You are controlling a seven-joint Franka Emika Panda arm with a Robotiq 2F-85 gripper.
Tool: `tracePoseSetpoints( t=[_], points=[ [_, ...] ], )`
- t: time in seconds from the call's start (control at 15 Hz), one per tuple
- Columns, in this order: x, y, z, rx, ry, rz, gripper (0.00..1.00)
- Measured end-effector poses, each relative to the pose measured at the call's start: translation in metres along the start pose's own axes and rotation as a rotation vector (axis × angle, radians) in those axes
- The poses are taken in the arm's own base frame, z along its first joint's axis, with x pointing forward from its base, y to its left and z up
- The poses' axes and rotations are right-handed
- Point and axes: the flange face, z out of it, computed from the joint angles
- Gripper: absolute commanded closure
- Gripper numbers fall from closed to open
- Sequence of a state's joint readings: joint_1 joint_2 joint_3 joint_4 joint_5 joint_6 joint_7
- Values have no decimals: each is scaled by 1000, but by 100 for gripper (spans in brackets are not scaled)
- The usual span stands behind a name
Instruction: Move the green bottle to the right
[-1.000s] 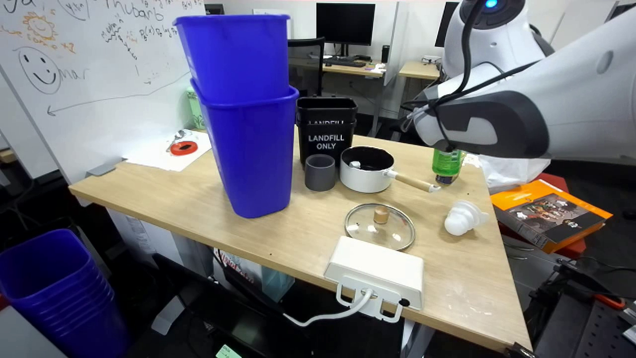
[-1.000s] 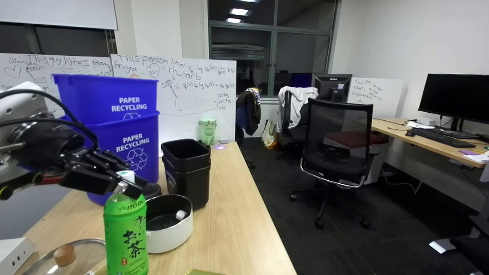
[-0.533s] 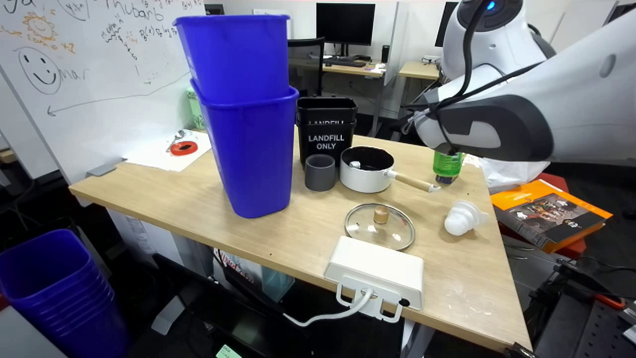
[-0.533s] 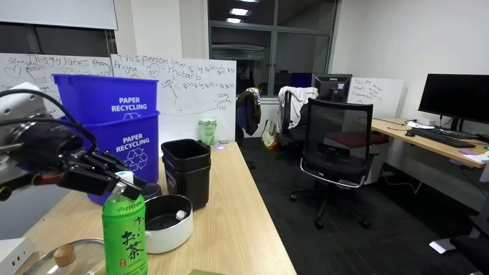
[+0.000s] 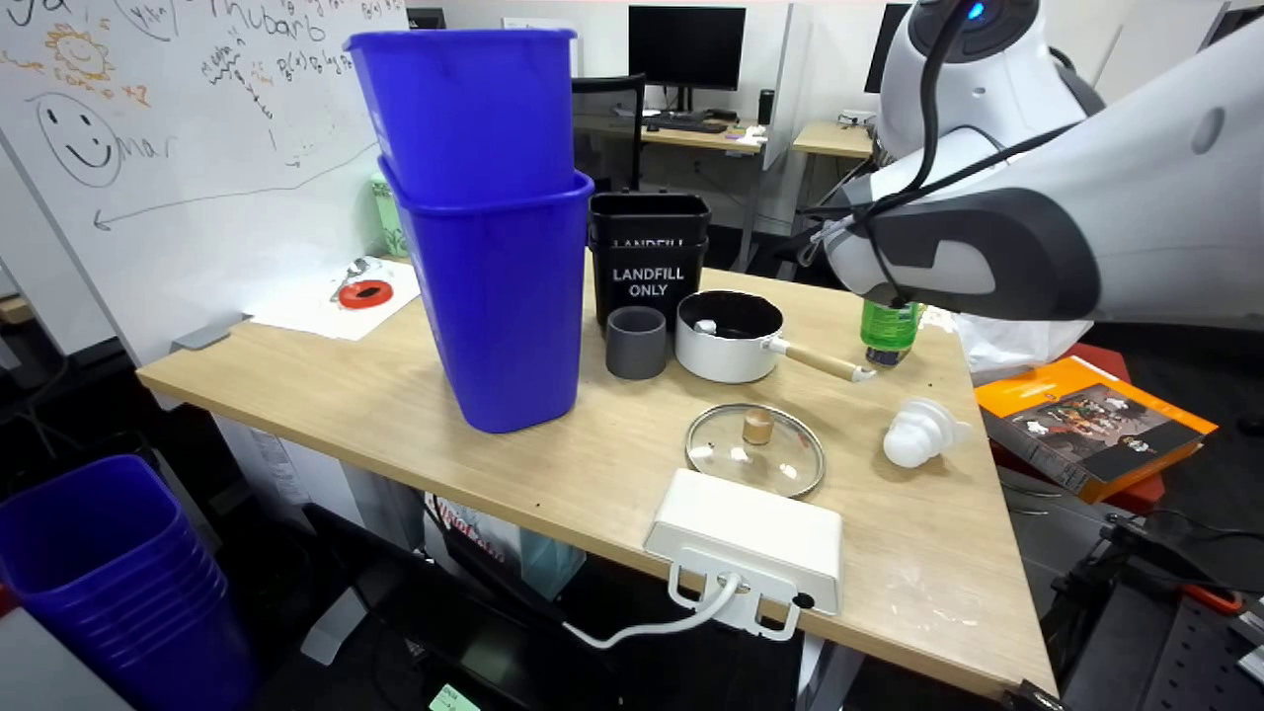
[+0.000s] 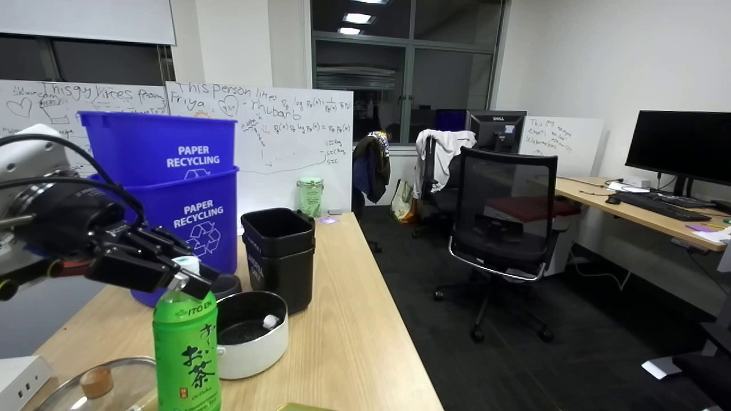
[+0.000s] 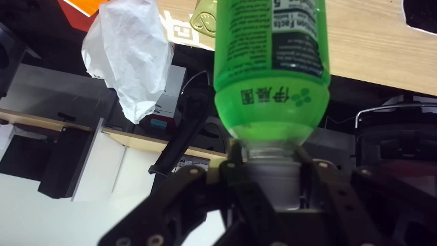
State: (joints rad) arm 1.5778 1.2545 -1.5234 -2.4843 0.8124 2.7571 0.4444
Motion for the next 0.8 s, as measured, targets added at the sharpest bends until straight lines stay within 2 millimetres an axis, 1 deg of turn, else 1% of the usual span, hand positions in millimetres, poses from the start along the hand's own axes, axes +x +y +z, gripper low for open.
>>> tracePoseSetpoints(
  t=[0.6,0.67,0.8],
  points=[
    [0,0,0,0,0,0,64],
    [0,0,0,0,0,0,89],
    [0,0,0,-1,2,-4,89]
  ],
)
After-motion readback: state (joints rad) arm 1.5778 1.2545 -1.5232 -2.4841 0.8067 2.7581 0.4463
